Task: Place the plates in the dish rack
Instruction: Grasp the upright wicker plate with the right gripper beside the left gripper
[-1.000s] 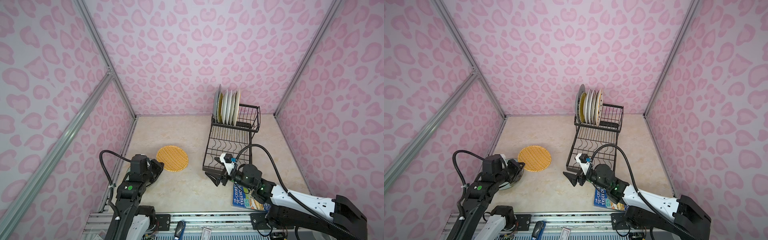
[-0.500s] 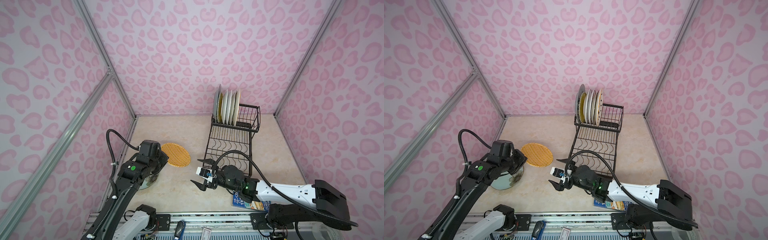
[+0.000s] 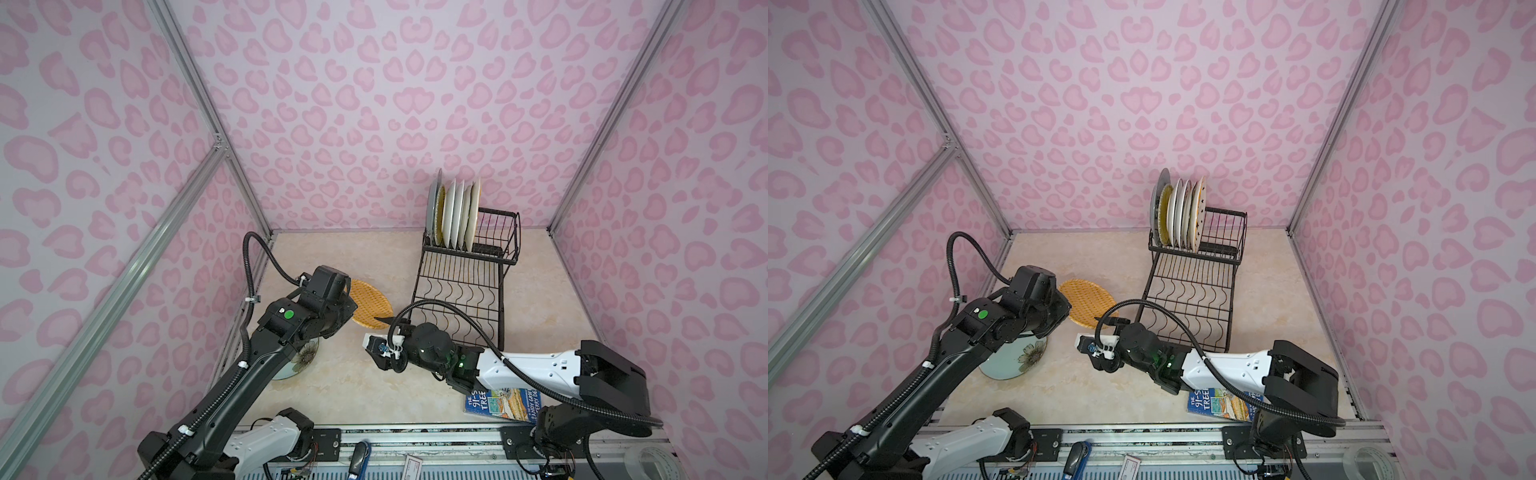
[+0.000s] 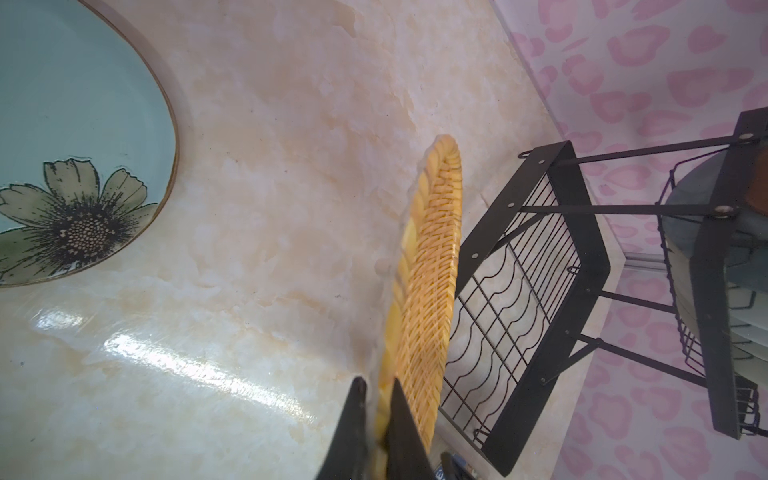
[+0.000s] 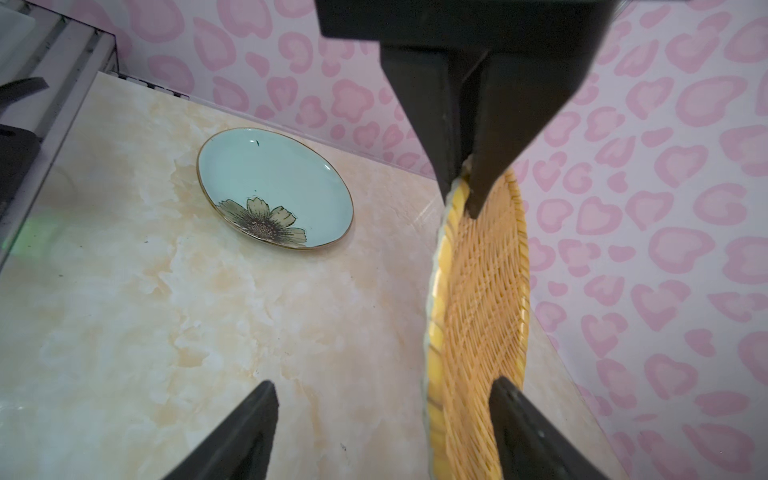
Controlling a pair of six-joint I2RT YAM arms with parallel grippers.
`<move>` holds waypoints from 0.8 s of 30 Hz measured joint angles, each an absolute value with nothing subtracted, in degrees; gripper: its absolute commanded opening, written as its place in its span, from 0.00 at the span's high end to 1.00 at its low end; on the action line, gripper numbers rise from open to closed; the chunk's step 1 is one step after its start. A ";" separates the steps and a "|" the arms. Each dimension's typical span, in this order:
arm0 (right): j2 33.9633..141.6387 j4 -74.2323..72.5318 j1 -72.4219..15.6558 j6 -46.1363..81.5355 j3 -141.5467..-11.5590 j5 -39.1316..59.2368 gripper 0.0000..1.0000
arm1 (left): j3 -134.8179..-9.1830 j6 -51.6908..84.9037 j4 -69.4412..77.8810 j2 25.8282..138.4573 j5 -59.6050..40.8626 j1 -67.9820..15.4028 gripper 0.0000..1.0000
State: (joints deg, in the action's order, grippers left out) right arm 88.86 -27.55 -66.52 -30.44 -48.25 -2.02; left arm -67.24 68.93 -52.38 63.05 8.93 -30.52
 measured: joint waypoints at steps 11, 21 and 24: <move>92.31 -27.75 -64.77 -28.99 -51.37 -5.74 0.58 | -67.37 69.36 -53.19 62.83 9.63 -31.46 0.97; 92.88 -27.38 -64.88 -29.19 -52.27 -5.28 0.98 | -67.37 70.89 -52.56 62.76 9.61 -31.51 0.97; 92.86 -27.16 -65.08 -29.91 -52.27 -4.99 1.00 | -67.37 71.70 -52.49 62.83 9.65 -31.48 0.97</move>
State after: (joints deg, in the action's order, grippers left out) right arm 92.86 -27.16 -65.08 -29.91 -52.27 -4.99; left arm -67.37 71.70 -52.49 62.83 9.65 -31.48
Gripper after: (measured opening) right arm 0.063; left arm 0.098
